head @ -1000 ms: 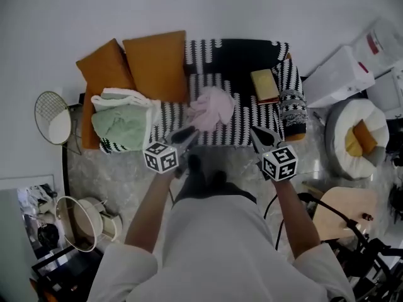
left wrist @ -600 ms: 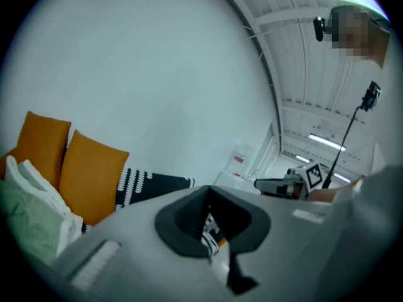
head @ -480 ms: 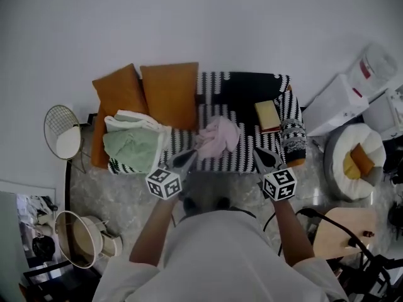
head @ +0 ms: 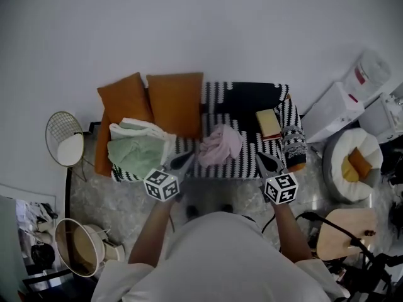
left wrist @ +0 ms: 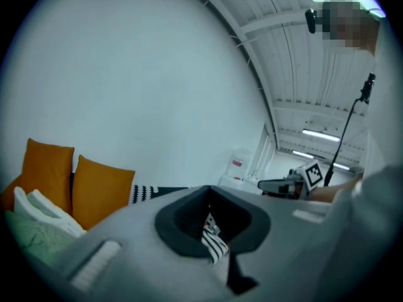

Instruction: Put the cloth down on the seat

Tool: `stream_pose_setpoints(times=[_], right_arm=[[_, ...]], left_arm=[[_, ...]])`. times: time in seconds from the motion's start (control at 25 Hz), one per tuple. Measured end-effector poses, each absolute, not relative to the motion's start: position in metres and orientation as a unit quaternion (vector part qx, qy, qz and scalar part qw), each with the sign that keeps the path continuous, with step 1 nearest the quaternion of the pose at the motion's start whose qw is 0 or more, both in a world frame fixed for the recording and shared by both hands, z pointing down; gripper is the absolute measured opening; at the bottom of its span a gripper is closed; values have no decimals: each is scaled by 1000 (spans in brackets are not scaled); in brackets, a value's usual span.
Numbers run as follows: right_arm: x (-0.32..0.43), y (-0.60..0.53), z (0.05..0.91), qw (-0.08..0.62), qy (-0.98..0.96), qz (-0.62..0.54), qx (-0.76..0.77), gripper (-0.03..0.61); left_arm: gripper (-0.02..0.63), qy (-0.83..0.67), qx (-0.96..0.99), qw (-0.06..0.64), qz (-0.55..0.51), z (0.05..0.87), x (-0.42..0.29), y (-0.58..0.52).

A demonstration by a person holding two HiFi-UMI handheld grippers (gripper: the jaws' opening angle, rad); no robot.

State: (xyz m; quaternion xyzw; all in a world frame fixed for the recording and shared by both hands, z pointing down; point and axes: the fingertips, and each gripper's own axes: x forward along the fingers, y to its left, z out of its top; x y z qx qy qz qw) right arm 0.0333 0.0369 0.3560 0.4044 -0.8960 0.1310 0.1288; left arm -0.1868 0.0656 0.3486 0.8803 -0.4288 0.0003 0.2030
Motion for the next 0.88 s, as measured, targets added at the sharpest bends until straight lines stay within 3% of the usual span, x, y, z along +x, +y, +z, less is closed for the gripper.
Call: stream_pose_setpoints(times=[0.88], right_arm=[[32, 63, 352, 127, -881, 133, 437, 5]], left_arm=[[2, -413, 889, 197, 2, 339, -203, 84]])
